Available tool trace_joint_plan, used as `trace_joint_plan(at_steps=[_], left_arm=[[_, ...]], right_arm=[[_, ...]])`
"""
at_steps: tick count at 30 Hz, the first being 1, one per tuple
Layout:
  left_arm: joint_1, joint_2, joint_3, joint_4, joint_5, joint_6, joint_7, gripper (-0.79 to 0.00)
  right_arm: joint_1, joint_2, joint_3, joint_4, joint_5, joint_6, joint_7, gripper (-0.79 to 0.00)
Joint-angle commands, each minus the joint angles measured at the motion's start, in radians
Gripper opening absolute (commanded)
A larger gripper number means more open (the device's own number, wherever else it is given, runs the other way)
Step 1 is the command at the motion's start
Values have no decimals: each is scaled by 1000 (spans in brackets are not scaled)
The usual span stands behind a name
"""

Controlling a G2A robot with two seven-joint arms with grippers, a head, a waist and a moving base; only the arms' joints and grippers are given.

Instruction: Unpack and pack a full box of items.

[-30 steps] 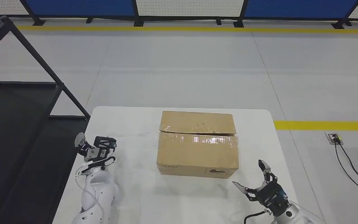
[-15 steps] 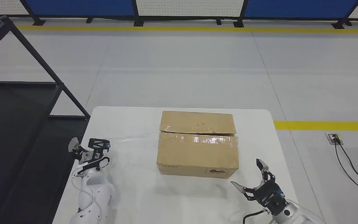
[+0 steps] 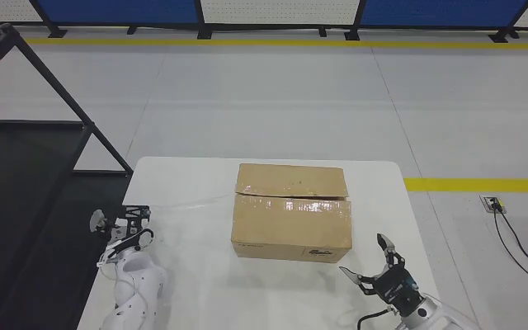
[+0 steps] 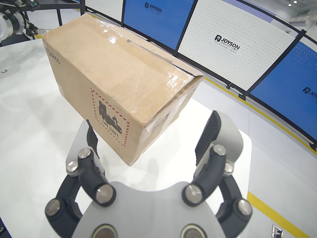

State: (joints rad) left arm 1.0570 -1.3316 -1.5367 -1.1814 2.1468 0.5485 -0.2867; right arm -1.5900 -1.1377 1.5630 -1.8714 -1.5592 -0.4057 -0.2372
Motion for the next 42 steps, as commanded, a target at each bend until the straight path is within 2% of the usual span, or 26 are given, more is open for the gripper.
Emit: trace_joint_plan(at_steps=[1, 4, 18, 22, 27, 32, 35, 36, 38, 39, 42], left_arm=[[1, -3, 1, 2, 5, 25, -4, 0], [1, -4, -6, 6, 22, 51, -17, 0], [12, -11, -36, -19, 4, 54, -11, 0], [50, -9, -45, -87, -24, 19, 80, 0], [128, 3, -53, -186, -10, -84, 270, 0], [191, 11, -57, -260, -17, -172, 410, 0], [224, 18, -69, -300, -26, -258, 481, 0], [234, 21, -73, -312, -26, -293, 496, 0], [234, 21, -73, -312, -26, -293, 496, 0], [234, 21, -73, -312, -26, -293, 496, 0], [234, 21, -73, -312, -26, -293, 496, 0]], right_arm=[[4, 0, -3, 1, 0, -2, 1, 0], [11, 0, -8, 2, 0, -3, 6, 0], [37, 1, -27, 10, -1, -6, 15, 0], [38, 2, -27, 9, -2, -9, 16, 0], [37, 4, -14, 7, 3, -11, 12, 0], [34, 7, 10, 5, 10, -15, 2, 0], [40, 14, 28, 4, 20, -96, -11, 0], [46, 17, 33, 6, 28, -149, -15, 0], [67, 26, 51, 20, 51, -272, -13, 0], [76, 30, 69, 20, 31, -287, 20, 0], [76, 30, 69, 20, 31, -287, 20, 0]])
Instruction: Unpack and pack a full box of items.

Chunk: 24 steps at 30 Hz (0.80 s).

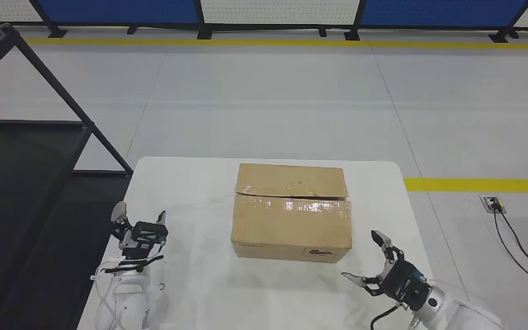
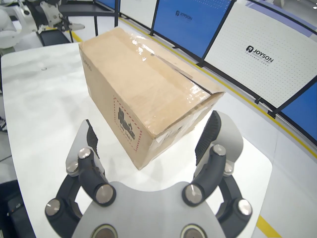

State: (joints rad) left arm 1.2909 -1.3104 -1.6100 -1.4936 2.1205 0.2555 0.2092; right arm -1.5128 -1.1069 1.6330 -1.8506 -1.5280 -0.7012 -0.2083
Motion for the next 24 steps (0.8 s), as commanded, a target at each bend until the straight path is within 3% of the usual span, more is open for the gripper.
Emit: trace_joint_plan(at_steps=[1, 9, 12, 17, 20, 24], left_arm=[[0, 0, 0, 0, 0, 0, 0, 0], [12, 0, 1, -26, -24, -22, 15, 0], [27, 3, -12, -53, -52, -43, 39, 0], [68, 9, -68, -108, -182, -117, 103, 0], [94, 14, -109, -143, -296, -220, 130, 0], [98, 14, -114, -147, -308, -232, 132, 0]], right_arm=[[-1, 0, -1, -1, 0, 8, -9, 0], [19, -3, -27, 19, 72, 4, 27, 0], [78, -8, -37, 100, 270, -26, 74, 0], [186, -8, -39, 230, 624, -71, 257, 0], [186, -8, -39, 230, 624, -71, 257, 0], [186, -8, -39, 230, 624, -71, 257, 0]])
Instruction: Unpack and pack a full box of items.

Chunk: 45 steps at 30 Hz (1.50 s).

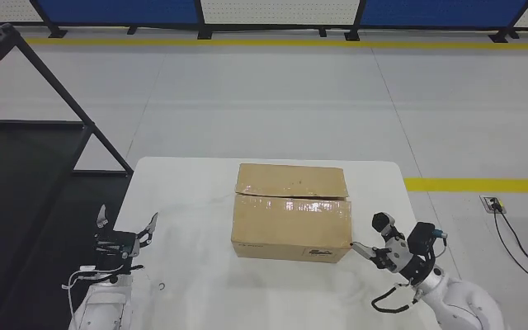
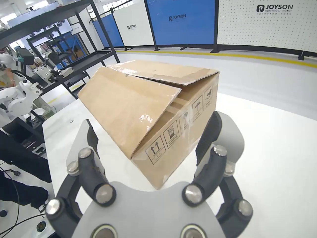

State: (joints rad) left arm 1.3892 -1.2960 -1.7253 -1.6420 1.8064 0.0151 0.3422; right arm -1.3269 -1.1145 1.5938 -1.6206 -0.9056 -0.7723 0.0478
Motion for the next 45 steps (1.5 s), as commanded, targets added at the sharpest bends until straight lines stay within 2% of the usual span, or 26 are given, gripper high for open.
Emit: trace_joint_plan(at_steps=[1, 5, 7, 11, 14, 16, 19, 26, 33, 45], left_arm=[[-1, 0, 1, 1, 6, 8, -1, 0], [-1, 0, 1, 1, 6, 8, -1, 0], [1, 0, 4, -2, -1, 1, -2, 0], [1, 1, -10, -15, -119, -81, -15, 0], [6, 6, -35, -13, -138, -110, -17, 0], [8, 8, -47, -6, -162, -125, -22, 0], [7, 10, -54, 5, -164, -118, -30, 0], [5, 11, -34, 16, -123, -78, -26, 0], [7, 13, -19, 12, -103, -56, -22, 0], [12, 17, -16, 11, -109, -48, -24, 0]], right_arm=[[0, 0, 0, 0, 1, 0, 1, 0], [0, 0, -3, -2, -1, 5, 3, 0], [5, -3, -23, -10, -6, 39, 17, 0], [80, -12, -76, 78, 158, 170, 161, 0], [159, -17, -97, 157, 303, 239, 273, 0], [198, -19, -109, 211, 406, 230, 332, 0], [245, -18, -123, 281, 547, 149, 427, 0], [311, -16, -137, 394, 733, 91, 527, 0], [347, -18, -173, 426, 786, 92, 575, 0], [358, -19, -219, 420, 783, 80, 569, 0]])
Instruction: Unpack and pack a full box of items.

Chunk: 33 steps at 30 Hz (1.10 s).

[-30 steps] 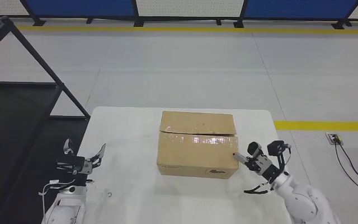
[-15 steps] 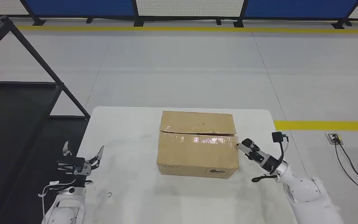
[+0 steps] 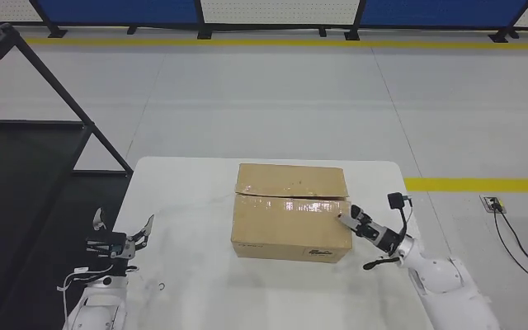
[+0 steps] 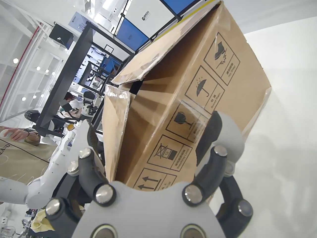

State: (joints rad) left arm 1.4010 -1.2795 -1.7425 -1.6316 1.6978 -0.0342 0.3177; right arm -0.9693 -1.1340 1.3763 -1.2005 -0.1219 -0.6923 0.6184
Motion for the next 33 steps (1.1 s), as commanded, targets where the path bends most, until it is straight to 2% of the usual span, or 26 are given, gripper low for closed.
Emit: trace_joint_plan(at_steps=[1, 7, 33], left_arm=[[1, 0, 3, 1, -1, 2, 0, 0], [1, 1, 13, 6, 19, 29, 1, 0], [27, 9, 1, -7, -6, 27, 16, 0]], right_arm=[[0, 0, -5, -1, -1, -1, -3, 0], [-5, 1, -16, -14, -5, 1, -12, 0], [13, -3, -81, -71, -59, 62, -61, 0]])
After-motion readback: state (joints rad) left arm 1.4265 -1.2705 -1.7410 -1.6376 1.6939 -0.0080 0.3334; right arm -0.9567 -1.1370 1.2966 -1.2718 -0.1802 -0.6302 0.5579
